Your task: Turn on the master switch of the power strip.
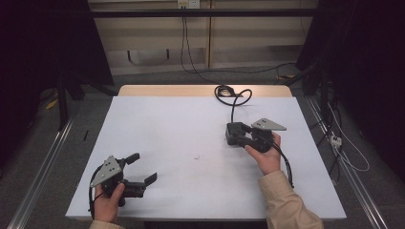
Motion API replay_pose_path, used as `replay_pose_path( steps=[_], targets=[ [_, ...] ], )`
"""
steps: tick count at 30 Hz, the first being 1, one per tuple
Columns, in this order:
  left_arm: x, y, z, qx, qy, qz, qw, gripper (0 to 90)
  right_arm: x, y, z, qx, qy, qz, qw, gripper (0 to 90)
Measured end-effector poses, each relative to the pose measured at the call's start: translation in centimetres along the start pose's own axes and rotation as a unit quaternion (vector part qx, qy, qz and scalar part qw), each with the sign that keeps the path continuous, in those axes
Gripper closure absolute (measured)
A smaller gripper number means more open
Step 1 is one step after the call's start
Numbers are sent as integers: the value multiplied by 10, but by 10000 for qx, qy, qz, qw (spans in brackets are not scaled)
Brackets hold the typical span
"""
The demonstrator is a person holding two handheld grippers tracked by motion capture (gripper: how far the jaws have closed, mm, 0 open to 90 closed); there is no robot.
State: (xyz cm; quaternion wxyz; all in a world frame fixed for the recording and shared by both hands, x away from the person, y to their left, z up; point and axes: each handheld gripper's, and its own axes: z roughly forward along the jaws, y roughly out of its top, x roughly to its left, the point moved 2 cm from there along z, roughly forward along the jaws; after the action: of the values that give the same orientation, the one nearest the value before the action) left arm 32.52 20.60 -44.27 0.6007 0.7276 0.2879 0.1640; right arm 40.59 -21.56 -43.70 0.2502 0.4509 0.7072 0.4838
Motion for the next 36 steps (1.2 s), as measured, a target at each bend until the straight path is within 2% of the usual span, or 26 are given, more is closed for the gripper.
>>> replay_pose_path(
  steps=[12, 17, 21, 25, 36],
  targets=[
    [0, 0, 0, -26, 7, -26, 10000, 24, 1, -9, -16, 55, 249, 90, 9996, 283],
    [-1, 0, 1, -7, -2, -31, 10000, 24, 2, -11, -24, -7, 310, 40, 9995, 256],
    [0, 0, 0, -7, -12, -24, 10000, 24, 5, -14, -29, 29, 370, -51, 9993, 224],
    [-1, 0, 1, -13, -9, -54, 10000, 24, 6, -17, -32, 63, 449, -32, 9990, 194],
    [-1, 0, 1, 8, -16, -25, 10000, 24, 7, -25, -43, 121, 538, -88, 9984, 175]
  ],
)
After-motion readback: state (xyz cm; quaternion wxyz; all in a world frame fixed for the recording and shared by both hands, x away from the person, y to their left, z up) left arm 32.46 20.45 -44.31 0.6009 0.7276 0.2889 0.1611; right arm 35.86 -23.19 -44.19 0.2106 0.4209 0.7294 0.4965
